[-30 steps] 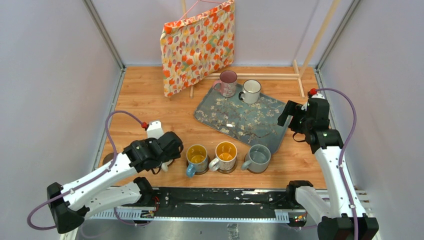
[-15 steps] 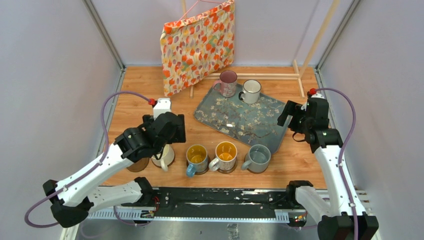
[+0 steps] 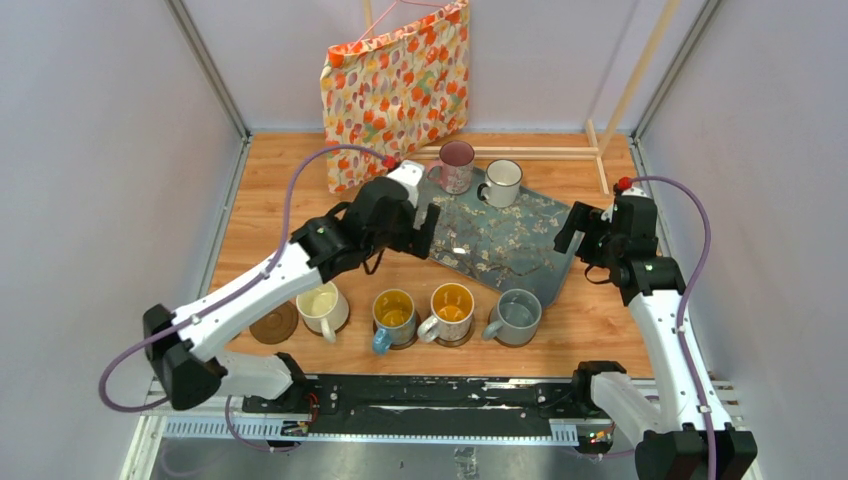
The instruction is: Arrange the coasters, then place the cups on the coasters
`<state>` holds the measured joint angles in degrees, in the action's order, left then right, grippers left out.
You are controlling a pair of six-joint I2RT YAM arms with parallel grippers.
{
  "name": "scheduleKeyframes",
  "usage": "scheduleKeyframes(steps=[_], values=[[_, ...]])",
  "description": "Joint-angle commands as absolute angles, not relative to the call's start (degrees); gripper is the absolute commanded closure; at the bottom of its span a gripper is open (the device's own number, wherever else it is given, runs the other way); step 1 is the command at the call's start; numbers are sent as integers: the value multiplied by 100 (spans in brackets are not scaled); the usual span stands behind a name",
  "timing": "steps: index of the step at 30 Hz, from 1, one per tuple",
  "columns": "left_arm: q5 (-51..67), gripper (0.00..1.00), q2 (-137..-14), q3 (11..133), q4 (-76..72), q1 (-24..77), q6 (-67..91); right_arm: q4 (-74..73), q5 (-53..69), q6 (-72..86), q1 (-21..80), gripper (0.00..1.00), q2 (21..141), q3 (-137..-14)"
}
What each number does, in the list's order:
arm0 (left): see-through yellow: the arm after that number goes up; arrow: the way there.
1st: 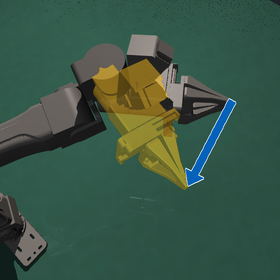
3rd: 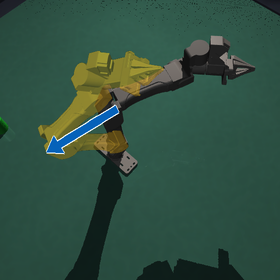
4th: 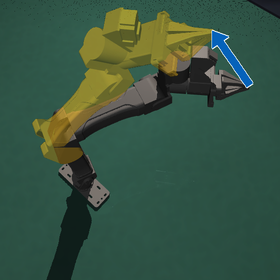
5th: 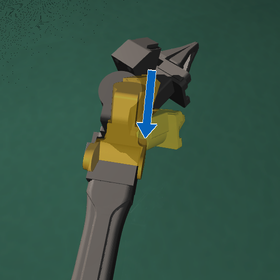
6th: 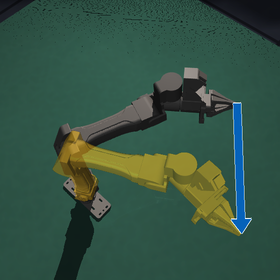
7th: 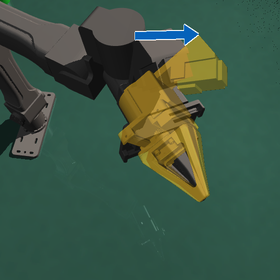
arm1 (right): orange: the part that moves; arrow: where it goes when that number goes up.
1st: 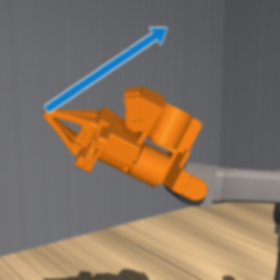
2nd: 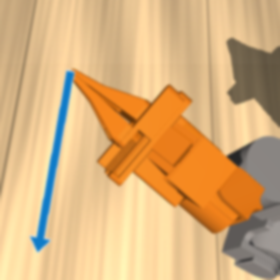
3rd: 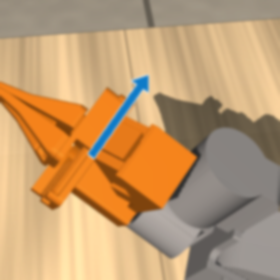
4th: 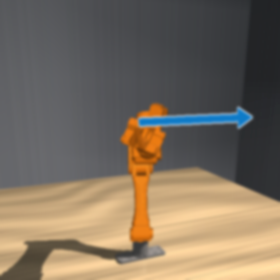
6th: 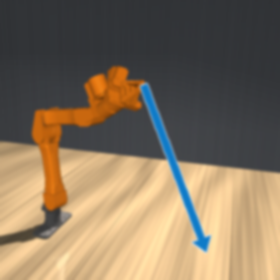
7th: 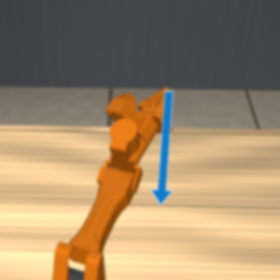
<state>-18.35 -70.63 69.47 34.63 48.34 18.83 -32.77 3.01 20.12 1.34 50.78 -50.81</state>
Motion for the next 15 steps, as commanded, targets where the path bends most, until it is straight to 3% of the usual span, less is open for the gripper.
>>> scheduleKeyframes(steps=[1,15], values=[[-902,0,-7977,7598,2486,4790,1007,-3542,388,2007,150,0,5000,-5118],[-359,2,-10615,9779,2159,4429,379,-4115,312,1978,162,0,4748,-5392]])
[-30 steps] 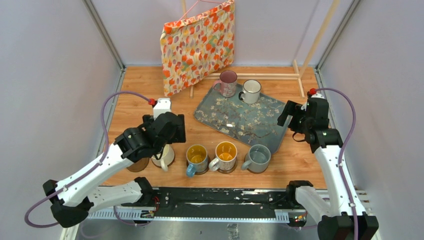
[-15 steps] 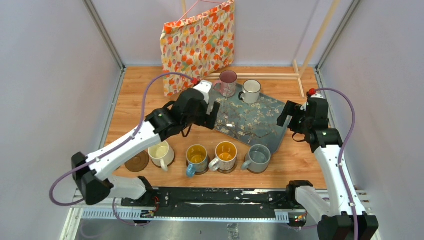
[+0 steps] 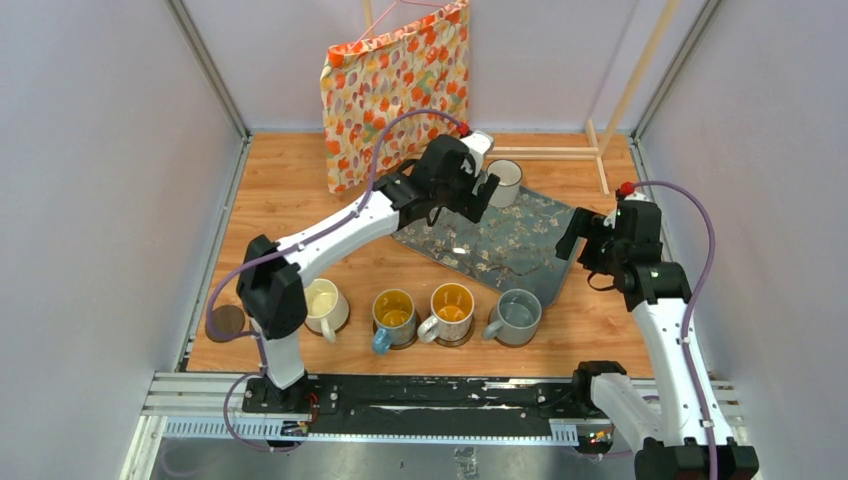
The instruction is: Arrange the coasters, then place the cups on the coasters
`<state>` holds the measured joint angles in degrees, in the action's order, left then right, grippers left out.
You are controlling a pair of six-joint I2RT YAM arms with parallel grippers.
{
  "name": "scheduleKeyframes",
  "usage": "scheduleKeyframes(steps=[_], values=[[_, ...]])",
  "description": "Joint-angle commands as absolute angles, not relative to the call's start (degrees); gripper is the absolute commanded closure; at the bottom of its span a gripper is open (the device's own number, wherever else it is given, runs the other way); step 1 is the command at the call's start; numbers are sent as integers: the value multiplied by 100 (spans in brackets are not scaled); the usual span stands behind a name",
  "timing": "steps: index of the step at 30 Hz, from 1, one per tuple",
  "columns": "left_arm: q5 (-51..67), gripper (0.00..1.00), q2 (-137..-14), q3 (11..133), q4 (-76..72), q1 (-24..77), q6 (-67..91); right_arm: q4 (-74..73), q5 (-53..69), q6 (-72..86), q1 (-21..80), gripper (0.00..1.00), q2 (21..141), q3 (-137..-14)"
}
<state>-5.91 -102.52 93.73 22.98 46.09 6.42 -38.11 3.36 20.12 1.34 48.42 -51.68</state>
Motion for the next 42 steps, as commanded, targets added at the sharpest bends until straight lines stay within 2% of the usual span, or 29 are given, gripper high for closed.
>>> scheduleKeyframes(steps=[1,13,25,31,38,42], values=[[-337,2,-10699,9834,2135,4365,372,-4140,304,1971,155,0,4741,-5413],[318,2,-11489,10317,2181,3531,-238,-4281,254,1867,160,0,4730,-5478],[716,3,-12478,11555,2611,3088,-654,-4357,290,1803,163,0,4723,-5509],[981,10,-12892,11943,2838,2909,-732,-4353,308,1794,167,0,4751,-5487],[1158,15,-13071,11804,2727,2856,-737,-4342,318,1798,164,0,4799,-5510],[1299,22,-13033,11667,2690,2872,-574,-4325,287,1793,162,0,4794,-5468]])
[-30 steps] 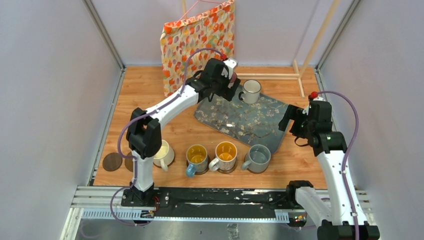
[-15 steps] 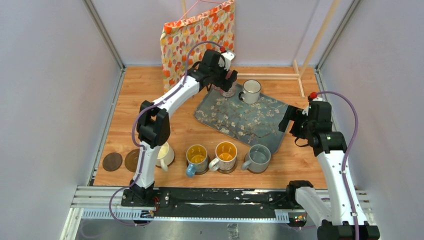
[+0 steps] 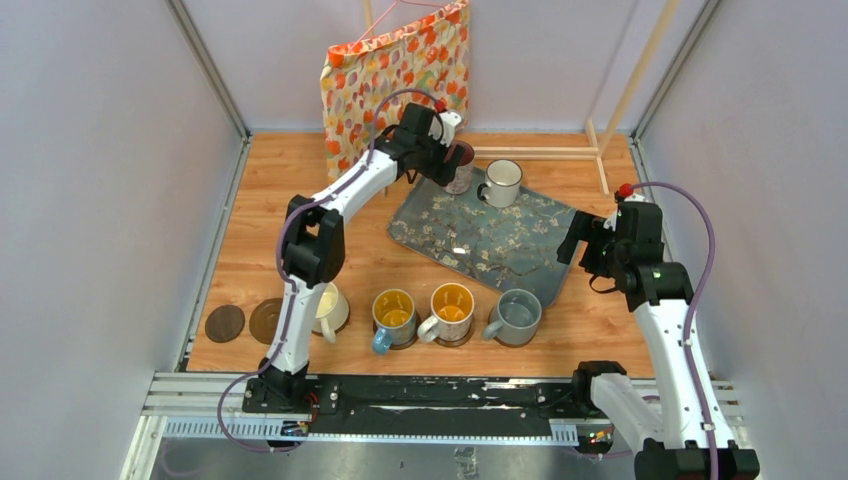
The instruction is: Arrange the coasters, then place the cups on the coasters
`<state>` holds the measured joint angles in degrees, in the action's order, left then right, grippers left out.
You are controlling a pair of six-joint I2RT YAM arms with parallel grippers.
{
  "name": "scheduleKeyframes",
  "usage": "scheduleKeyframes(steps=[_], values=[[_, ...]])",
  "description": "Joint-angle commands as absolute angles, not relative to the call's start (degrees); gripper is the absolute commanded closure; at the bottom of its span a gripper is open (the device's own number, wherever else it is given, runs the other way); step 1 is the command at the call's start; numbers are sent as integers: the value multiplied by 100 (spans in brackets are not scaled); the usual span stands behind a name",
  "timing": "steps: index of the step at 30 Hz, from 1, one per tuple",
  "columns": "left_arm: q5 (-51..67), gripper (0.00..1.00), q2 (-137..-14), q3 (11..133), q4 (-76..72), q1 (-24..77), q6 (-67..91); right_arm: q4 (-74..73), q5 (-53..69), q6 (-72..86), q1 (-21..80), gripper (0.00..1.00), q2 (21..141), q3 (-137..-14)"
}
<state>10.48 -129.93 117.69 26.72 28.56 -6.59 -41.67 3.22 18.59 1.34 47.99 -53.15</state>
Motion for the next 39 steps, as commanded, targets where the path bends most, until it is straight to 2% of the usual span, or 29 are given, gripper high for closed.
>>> scheduleKeyframes(steps=[1,9,15,24,39], values=[[1281,22,-12975,11554,2636,2892,-550,-4310,290,1797,161,0,4790,-5458],[900,33,-12403,10681,2365,3201,-421,-4247,277,1805,173,0,4782,-5401],[121,41,-12169,10405,2051,3313,-65,-4226,294,1796,177,0,4748,-5374],[-606,42,-12642,11237,2392,3310,139,-4228,288,1784,187,0,4742,-5397],[-856,46,-12706,11157,2409,3456,788,-4195,281,1809,230,0,4851,-5425]])
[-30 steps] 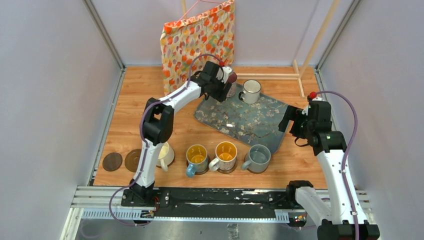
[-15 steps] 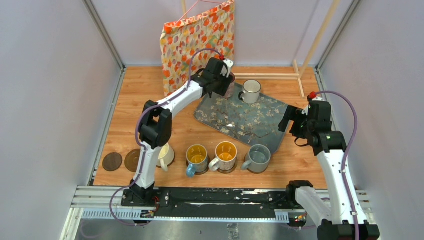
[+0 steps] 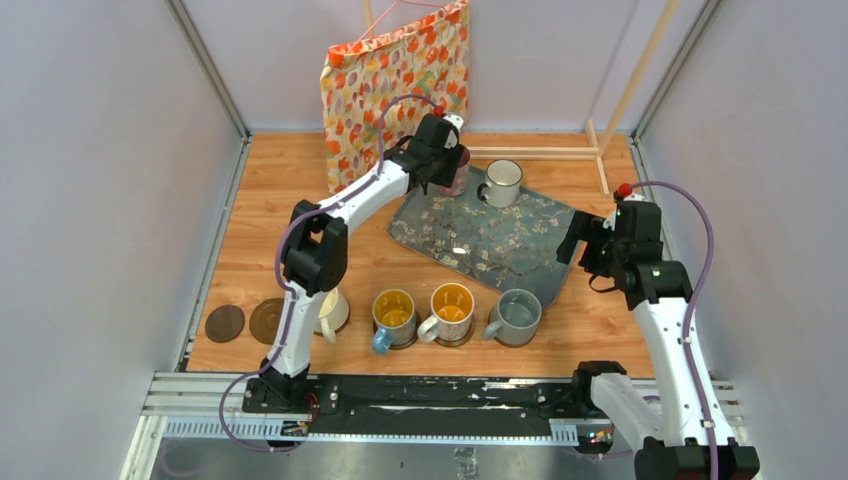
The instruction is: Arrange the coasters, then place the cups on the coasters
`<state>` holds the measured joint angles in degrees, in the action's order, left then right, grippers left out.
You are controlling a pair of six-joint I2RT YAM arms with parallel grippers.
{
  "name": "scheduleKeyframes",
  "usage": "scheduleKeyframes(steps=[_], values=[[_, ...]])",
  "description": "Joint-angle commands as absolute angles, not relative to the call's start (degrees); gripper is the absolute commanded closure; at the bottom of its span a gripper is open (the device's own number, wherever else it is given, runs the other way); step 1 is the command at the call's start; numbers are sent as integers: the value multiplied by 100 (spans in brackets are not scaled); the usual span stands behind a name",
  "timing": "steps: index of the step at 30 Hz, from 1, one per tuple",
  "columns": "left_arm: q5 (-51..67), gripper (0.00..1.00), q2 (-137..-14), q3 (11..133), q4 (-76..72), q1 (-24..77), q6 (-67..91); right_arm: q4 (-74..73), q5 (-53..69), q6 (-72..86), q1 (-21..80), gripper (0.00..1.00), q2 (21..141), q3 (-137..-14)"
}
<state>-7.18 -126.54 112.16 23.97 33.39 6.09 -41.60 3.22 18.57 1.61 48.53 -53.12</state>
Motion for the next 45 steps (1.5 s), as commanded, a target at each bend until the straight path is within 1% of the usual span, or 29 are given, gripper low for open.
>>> scheduleKeyframes(steps=[1,12,20,22,24,25,29,38,45], values=[[-873,46,-12705,11128,2387,3476,831,-4190,281,1803,227,0,4849,-5424],[-1109,47,-13028,11422,2438,3521,1028,-4199,264,1782,233,0,4776,-5438],[-1284,56,-13030,11348,2313,3523,1108,-4201,299,1783,237,0,4775,-5448],[-1262,62,-13070,11407,2317,3523,1107,-4201,296,1774,237,0,4762,-5435],[-1221,72,-13082,11430,2293,3522,1105,-4201,299,1777,237,0,4762,-5440],[-1195,79,-13068,11415,2267,3521,1122,-4197,299,1777,237,0,4763,-5445],[-1164,100,-12788,11087,1973,3519,1159,-4201,325,1782,235,0,4794,-5465],[-1312,100,-11818,10377,1504,3530,1085,-4192,351,1804,237,0,4806,-5467],[-1529,100,-10796,9393,1278,3547,1165,-4152,411,1833,245,0,4767,-5423]])
